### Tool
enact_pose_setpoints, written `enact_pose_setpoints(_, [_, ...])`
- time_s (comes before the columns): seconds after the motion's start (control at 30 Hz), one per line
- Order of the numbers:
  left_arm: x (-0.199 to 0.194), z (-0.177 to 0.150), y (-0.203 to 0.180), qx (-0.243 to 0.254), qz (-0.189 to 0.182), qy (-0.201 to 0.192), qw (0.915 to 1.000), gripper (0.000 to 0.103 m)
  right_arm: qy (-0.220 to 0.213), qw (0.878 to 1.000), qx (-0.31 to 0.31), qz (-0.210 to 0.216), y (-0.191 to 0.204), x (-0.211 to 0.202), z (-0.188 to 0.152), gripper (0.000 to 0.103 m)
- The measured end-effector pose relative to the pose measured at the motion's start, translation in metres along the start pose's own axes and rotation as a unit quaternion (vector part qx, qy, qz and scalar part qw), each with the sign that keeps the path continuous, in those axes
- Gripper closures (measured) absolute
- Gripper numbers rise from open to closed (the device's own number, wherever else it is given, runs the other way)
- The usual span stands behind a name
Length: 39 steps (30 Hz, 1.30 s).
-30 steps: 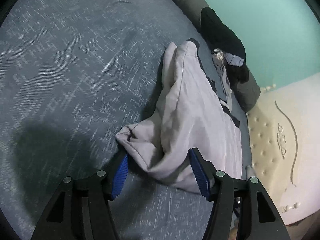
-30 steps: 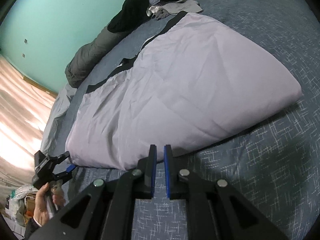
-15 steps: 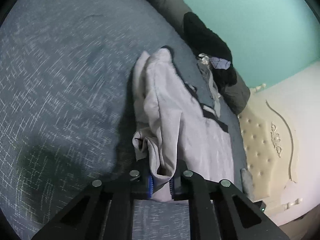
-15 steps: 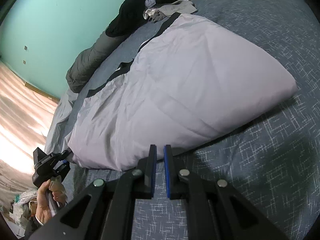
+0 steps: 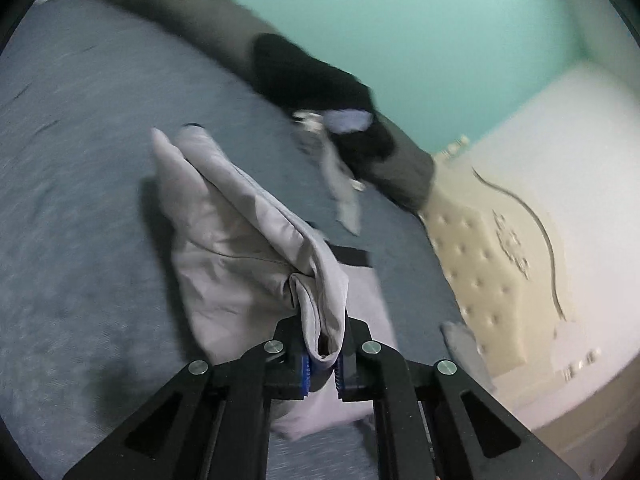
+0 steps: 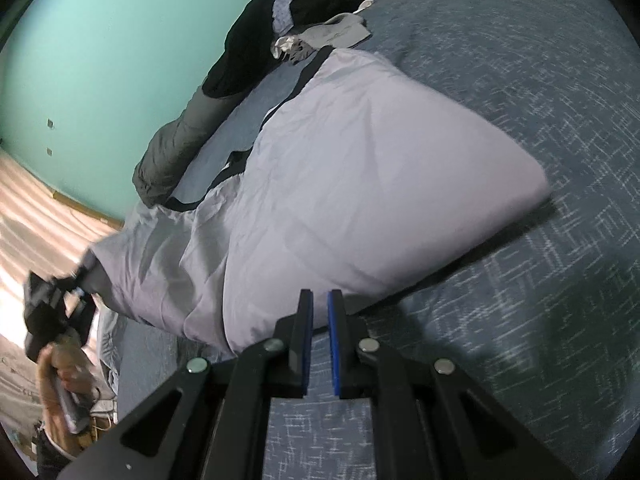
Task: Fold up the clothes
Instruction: 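Lift the side edge and fold it over the jacket middle, then release, then grasp the opposite side edge of the jacket with the right gripper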
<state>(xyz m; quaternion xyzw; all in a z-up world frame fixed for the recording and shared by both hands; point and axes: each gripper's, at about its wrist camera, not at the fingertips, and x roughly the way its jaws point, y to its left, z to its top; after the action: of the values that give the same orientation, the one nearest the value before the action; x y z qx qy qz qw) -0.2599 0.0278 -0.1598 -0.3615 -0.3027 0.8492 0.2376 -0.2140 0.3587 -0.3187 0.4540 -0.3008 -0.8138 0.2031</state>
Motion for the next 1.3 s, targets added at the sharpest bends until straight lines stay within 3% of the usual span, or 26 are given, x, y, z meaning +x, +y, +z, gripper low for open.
enact_pose_setpoints(0.23, [0.085, -0.012, -0.096, 0.09, -0.031, 0.06, 0.9937, 0.095, -0.017, 1.0, 0.018, 0.009, -0.014, -0.017, 0.006, 0.096])
enact_pose_setpoints(0.37, [0.152, -0.053, -0.12, 0.107, -0.041, 0.131, 0.9848, 0.094, -0.025, 0.999, 0.032, 0.011, -0.023, -0.026, 0.008, 0.096])
enact_pose_setpoints(0.5, [0.195, -0.084, -0.132, 0.129, -0.028, 0.199, 0.9711, 0.092, -0.036, 0.998, 0.041, 0.013, -0.03, -0.036, 0.011, 0.096])
enact_pose_setpoints(0.6, [0.177, -0.078, -0.134, 0.118, -0.038, 0.19, 0.9739, 0.08, -0.04, 0.998, 0.044, 0.016, -0.034, -0.041, 0.012, 0.096])
enact_pose_setpoints(0.7, [0.147, -0.058, -0.136, 0.13, -0.042, 0.157, 0.978, 0.06, -0.039, 0.998, 0.046, 0.019, -0.034, -0.041, 0.013, 0.096])
enact_pose_setpoints(0.77, [0.127, -0.046, -0.131, 0.148, -0.027, 0.135, 0.9793, 0.06, -0.038, 0.998, 0.045, 0.023, -0.032, -0.04, 0.014, 0.096])
enact_pose_setpoints(0.97, [0.114, -0.037, -0.076, 0.117, 0.045, 0.133, 0.9832, 0.06, -0.052, 0.997, 0.049, 0.043, -0.026, -0.045, 0.019, 0.093])
enact_pose_setpoints(1.03, [0.116, -0.045, -0.064, 0.114, 0.06, 0.138, 0.982, 0.06, -0.064, 0.995, 0.049, 0.053, -0.023, -0.05, 0.021, 0.082])
enact_pose_setpoints(1.07, [0.118, -0.048, -0.059, 0.113, 0.066, 0.141, 0.9814, 0.06, -0.07, 0.995, 0.049, 0.056, -0.022, -0.052, 0.022, 0.066])
enact_pose_setpoints(1.1, [0.119, -0.051, -0.055, 0.112, 0.069, 0.142, 0.981, 0.06, -0.075, 0.994, 0.048, 0.06, -0.02, -0.055, 0.024, 0.057])
enact_pose_setpoints(1.3, [0.12, -0.072, -0.041, 0.115, 0.076, 0.156, 0.978, 0.06, -0.099, 0.992, 0.012, 0.071, 0.006, -0.068, 0.037, 0.047])
